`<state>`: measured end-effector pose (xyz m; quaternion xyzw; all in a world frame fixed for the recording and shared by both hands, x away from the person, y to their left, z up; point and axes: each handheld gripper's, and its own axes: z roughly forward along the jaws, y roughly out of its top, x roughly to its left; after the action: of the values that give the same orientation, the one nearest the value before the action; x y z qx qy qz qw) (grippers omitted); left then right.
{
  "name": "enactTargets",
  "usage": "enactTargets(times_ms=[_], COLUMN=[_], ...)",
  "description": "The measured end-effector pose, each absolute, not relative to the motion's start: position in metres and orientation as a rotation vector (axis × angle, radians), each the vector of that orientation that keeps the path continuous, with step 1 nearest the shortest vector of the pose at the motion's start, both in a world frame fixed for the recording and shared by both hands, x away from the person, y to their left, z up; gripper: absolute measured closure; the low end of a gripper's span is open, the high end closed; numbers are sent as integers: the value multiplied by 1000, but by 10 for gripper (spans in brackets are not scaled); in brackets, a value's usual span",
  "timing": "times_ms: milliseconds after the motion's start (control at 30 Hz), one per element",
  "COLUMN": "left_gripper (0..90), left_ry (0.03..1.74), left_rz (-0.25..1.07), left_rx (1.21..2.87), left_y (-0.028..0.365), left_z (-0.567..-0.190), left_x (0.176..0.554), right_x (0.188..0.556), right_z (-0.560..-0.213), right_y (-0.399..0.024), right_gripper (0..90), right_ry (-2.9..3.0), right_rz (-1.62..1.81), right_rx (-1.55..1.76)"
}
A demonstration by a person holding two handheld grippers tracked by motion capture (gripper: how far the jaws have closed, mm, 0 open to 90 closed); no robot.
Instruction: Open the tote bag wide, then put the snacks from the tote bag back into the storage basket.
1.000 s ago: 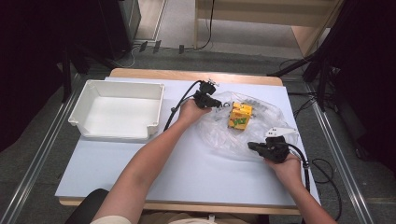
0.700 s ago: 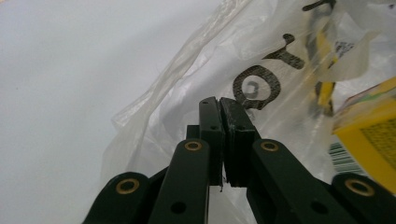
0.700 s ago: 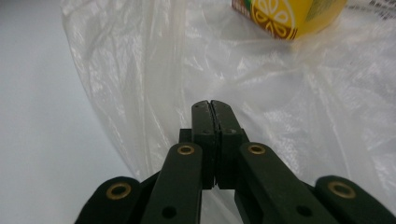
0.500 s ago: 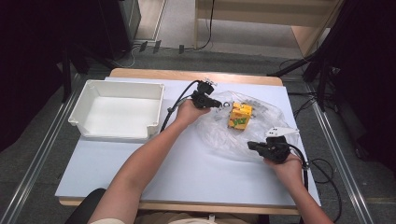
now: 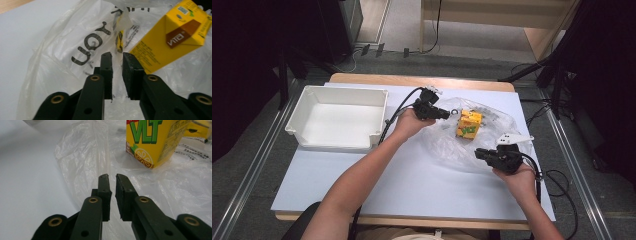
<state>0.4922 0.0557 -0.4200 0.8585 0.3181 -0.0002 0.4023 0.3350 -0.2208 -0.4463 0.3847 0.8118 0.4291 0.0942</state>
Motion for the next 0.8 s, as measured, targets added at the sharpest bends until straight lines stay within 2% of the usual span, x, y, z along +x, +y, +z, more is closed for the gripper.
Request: enactTargets(times_ms=[133,367,500,700,800], left_gripper=[741,596,516,471,454], left_ry=[777,735,684,664,645], left_rz=[-16,-35,-33,-21,-26], left_rx=[2179,2172,2185,2191,2195], left_y=[57,60,59,56,54], left_z=[-417,-413,-411,-411,-412], left_x=[486,476,470,465,464], right_x=[335,333,331,332,332], right_z=[-445,-443,-440,-441,-441], right_y=[-223,-224,-227,-228,-231], right_gripper=[763,622,607,595,528], right_ry=[2395,2399,2396,2391,2384], right_rz=[1289,1280,1290,1295,1299], right_rx=[1169,1173,1179,1174,1170])
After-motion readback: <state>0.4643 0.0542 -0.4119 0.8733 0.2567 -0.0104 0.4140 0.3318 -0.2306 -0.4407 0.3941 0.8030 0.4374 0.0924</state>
